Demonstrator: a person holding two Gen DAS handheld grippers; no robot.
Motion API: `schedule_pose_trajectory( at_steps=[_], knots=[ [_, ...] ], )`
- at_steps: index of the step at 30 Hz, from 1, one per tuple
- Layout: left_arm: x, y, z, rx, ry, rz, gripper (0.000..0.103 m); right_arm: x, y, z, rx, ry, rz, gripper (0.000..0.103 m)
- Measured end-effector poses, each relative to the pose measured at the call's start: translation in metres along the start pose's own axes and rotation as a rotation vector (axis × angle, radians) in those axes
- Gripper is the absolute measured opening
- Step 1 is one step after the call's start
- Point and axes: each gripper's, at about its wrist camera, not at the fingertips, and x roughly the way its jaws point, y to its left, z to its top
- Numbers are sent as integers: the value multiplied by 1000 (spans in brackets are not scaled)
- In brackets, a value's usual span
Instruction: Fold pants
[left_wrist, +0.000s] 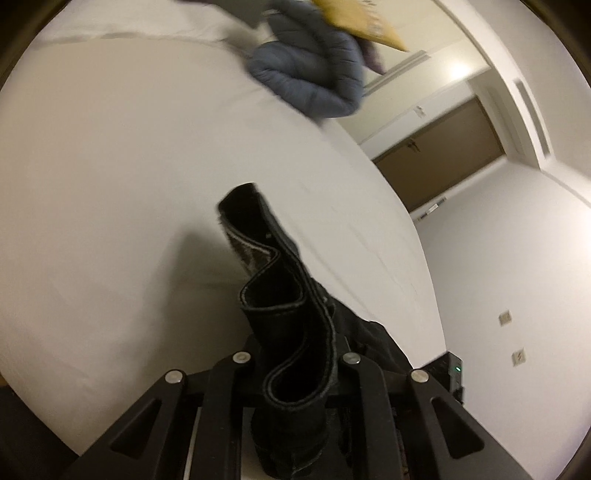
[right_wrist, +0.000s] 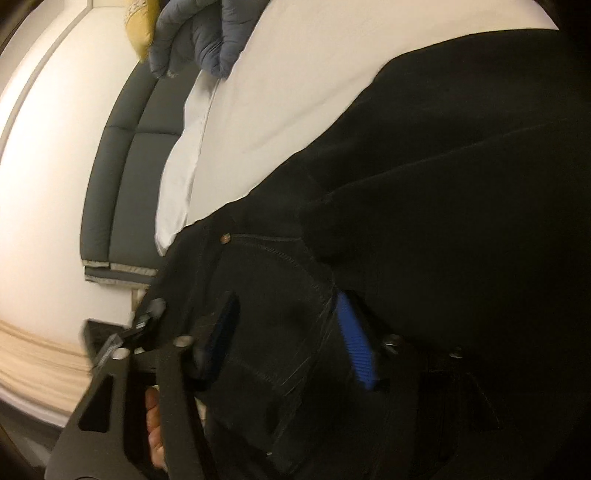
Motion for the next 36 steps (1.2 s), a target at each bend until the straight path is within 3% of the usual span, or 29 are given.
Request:
schedule_pose_trajectory(
  at_steps=[1, 6, 7, 8, 11, 15, 18, 24, 31, 33, 35, 36],
  knots=[
    [0, -14, -1, 40, -4, 0, 16, 1, -2, -1, 8, -7, -19, 33],
    [6, -78, -13, 211, 4, -18, 16, -1, -6, -6, -18, -18, 30, 34],
    [8, -90, -17, 246, 7, -20, 16, -7, -7, -5, 28, -14, 44, 39],
    [10, -102, -22, 288, 9, -18, 16, -14, -8, -3, 59, -16, 53, 51],
    [24, -140, -49, 427, 40, -7, 16, -60, 1, -1, 47, -140, 154, 70],
    [51, -168, -87, 523, 104, 13, 16, -109, 8, 5, 53, -177, 261, 78],
    [63, -189, -117, 627, 123, 49, 16, -129, 17, 5, -15, -170, 199, 79],
    [76, -208, -145, 769, 138, 111, 17, -136, 36, -3, -151, -111, 50, 79],
    [82, -227, -178, 940, 115, 180, 17, -118, 49, -10, -221, -66, -70, 78],
    [84, -227, -185, 965, 124, 192, 17, -114, 51, -11, -247, -55, -145, 69],
    [87, -228, -190, 976, 142, 191, 17, -115, 54, -14, -283, -36, -183, 46],
    [89, -229, -194, 982, 149, 187, 17, -117, 54, -16, -299, -30, -204, 42]
  ],
)
